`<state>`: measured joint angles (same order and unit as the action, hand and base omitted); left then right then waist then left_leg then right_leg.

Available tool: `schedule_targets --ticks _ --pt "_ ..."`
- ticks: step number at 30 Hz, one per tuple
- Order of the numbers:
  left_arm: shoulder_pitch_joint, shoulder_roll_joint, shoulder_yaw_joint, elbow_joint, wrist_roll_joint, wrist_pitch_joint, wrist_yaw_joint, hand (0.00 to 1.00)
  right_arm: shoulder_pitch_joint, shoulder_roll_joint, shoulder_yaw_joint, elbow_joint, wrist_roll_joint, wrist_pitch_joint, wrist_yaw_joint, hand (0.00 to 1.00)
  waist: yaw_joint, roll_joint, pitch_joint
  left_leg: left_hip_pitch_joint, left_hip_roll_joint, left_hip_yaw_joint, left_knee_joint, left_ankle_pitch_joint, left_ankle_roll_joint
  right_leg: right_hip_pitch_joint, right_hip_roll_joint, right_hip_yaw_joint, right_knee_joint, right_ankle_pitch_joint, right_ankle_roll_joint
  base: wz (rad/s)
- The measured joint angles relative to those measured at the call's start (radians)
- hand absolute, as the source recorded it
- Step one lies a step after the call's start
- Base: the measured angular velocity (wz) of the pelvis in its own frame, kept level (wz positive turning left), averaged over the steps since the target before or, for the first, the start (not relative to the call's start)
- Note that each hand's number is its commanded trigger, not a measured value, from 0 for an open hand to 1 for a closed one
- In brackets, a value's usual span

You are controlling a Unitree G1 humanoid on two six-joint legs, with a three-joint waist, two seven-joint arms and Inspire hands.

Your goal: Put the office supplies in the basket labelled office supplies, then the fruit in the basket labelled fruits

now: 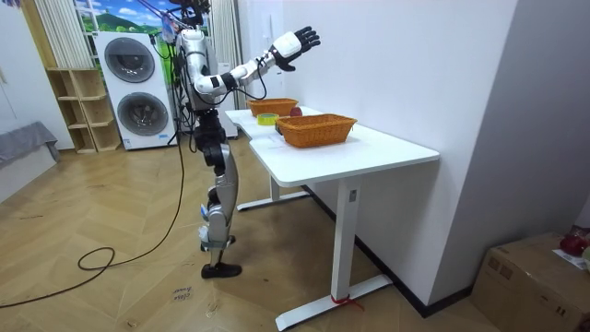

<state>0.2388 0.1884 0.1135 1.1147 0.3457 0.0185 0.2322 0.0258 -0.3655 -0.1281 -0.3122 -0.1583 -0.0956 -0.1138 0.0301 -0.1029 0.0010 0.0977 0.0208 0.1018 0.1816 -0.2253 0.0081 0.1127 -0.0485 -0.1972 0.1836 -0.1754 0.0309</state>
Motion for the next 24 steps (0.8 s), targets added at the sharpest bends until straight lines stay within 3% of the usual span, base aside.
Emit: schedule_targets --ticks 6,15,24 --pt "-0.007 0.004 -0.02 0.0 0.0 0.0 -0.01 0.0 0.0 0.0 0.052 0.067 -0.023 0.031 0.119 0.0 0.003 -0.008 0.0014 -0.001 -0.001 -0.007 0.002 0.0 0.0 0.002 0.0 -0.001 0.0 0.0 0.0 0.01" --pt "-0.014 0.013 -0.02 0.001 0.001 0.0 -0.03 0.0 0.012 0.0 0.082 0.078 -0.048 0.037 0.28 0.0 0.004 -0.022 0.0053 -0.002 -0.001 -0.018 0.009 0.0 0.0 0.005 0.0 0.002 0.0 0.0 0.0 0.03" --pt "-0.035 0.019 -0.02 0.0 0.02 0.0 -0.048 0.0 0.012 0.0 0.117 0.104 -0.119 0.069 0.401 0.0 0.015 -0.019 0.007 -0.001 -0.002 -0.021 0.01 0.0 0.0 0.007 0.0 0.003 -0.001 0.0 0.0 0.0"
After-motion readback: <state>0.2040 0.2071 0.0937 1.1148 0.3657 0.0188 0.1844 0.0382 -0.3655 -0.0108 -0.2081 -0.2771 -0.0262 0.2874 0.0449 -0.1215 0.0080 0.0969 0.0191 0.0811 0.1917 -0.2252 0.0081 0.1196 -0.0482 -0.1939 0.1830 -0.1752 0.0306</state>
